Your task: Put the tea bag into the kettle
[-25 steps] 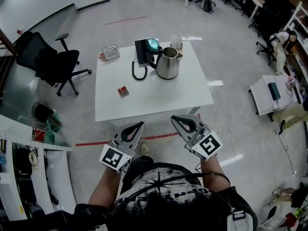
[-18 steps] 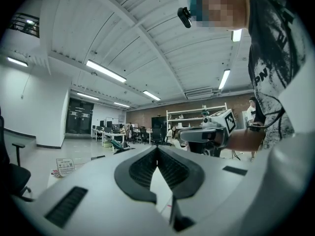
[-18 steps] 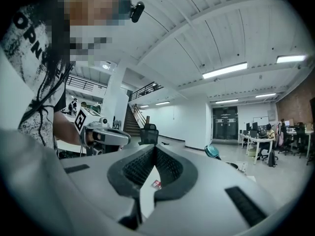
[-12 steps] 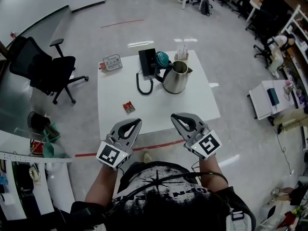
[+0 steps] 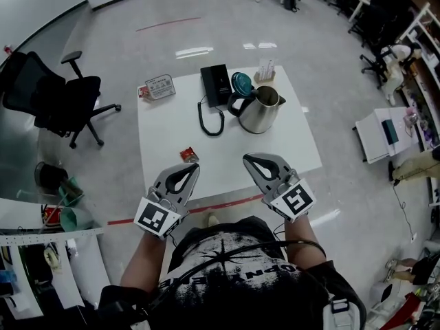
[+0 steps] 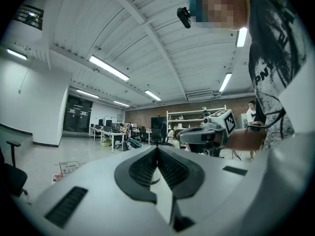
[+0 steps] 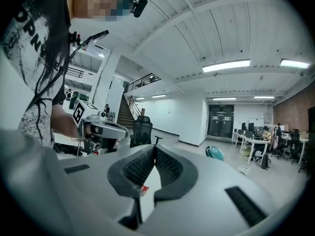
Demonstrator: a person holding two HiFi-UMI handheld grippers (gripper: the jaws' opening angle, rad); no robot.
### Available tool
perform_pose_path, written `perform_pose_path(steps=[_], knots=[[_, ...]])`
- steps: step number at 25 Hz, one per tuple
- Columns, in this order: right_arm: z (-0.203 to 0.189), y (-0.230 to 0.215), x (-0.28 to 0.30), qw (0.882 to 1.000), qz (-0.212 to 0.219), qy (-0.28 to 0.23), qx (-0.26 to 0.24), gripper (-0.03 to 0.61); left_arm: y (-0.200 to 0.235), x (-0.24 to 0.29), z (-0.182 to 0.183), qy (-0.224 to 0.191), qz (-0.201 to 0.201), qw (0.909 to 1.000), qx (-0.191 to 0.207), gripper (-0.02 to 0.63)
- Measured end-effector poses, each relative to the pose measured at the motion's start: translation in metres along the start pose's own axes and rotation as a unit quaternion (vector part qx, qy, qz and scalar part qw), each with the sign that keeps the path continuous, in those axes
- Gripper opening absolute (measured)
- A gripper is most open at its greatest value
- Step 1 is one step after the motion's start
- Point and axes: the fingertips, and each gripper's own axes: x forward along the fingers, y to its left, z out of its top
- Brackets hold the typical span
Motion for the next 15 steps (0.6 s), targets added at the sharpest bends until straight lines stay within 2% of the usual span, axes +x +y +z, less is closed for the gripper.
perform_pose_path(steps=[5,10,15], knots=[[-0.011,-0.004,0.017,1.0,-0.001,0.026,-0.007,0.011,0.017,-0.006,-0.002,0.001,0.016,0.9998,-0.008,0.011],[-0.024,-0.001,0.043,0.998,0.025,0.051,-0.025,0.011,0.03,-0.019,-0.01,0.006,0.04,0.9991,-0.016,0.011],[-0.051,0.006,0.076,0.995,0.059,0.08,-0.016,0.011,0.043,-0.032,-0.014,0.011,0.079,0.9964,-0.03,0.011]])
